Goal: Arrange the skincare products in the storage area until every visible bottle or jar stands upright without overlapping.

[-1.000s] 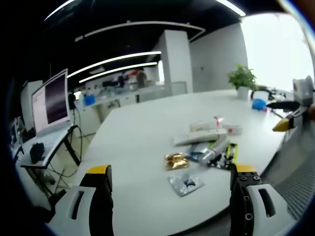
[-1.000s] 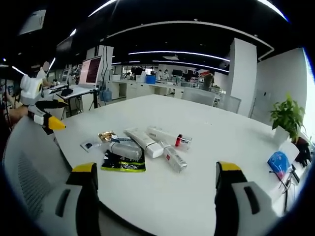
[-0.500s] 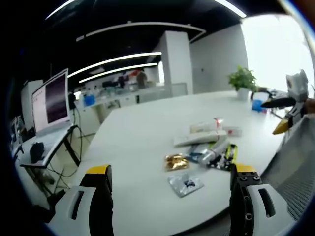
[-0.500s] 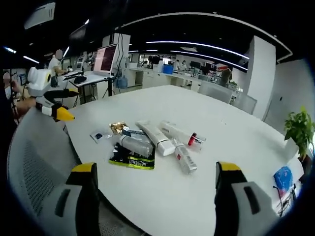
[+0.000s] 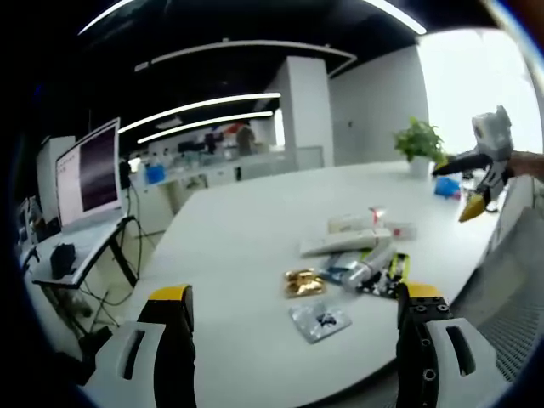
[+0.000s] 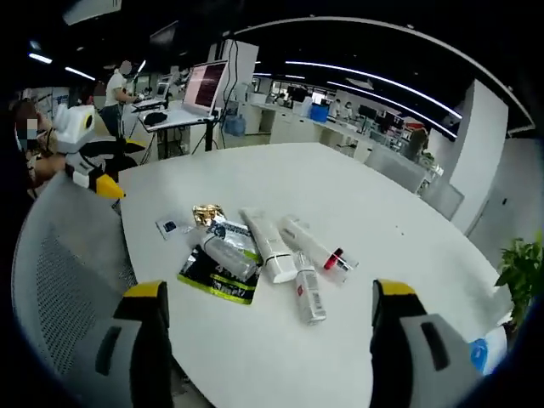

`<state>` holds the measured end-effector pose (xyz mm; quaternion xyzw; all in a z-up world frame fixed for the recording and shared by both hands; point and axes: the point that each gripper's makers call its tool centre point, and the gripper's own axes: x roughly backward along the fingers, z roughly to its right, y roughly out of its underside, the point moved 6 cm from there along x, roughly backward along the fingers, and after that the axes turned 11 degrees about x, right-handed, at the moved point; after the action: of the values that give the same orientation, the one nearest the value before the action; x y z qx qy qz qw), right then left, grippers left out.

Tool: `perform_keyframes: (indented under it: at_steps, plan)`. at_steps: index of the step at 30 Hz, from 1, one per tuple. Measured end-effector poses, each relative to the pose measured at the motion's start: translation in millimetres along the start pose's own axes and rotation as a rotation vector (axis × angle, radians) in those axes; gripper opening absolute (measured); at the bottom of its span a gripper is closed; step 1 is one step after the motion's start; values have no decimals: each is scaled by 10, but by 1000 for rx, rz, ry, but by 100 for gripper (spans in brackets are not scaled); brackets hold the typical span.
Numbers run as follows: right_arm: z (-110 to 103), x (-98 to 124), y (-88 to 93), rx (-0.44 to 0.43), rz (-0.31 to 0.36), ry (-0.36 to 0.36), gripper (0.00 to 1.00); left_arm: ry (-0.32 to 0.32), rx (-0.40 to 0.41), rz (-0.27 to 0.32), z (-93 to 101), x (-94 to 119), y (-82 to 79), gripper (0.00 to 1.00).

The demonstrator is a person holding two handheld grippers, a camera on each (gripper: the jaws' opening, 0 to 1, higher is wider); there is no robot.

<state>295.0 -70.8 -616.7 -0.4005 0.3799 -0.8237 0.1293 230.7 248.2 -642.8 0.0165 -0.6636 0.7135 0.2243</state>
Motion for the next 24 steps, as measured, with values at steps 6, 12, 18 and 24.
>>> perform_keyframes:
  at_steps: [6,12,18,24]
  plan:
    - [130,-160,-61,11,-39,-42,91,3,4,5,-11,2,3,97]
    - [212,-311,-102,30,-70,-99,83,-2,7,4,-24,4,9,97]
    - [290,-488,-92,64,-118,-145,75,-1,11,0,-23,4,15,97]
    - [293,-676,-70,82,-156,-206,66,5,17,-4,-24,-4,23,97]
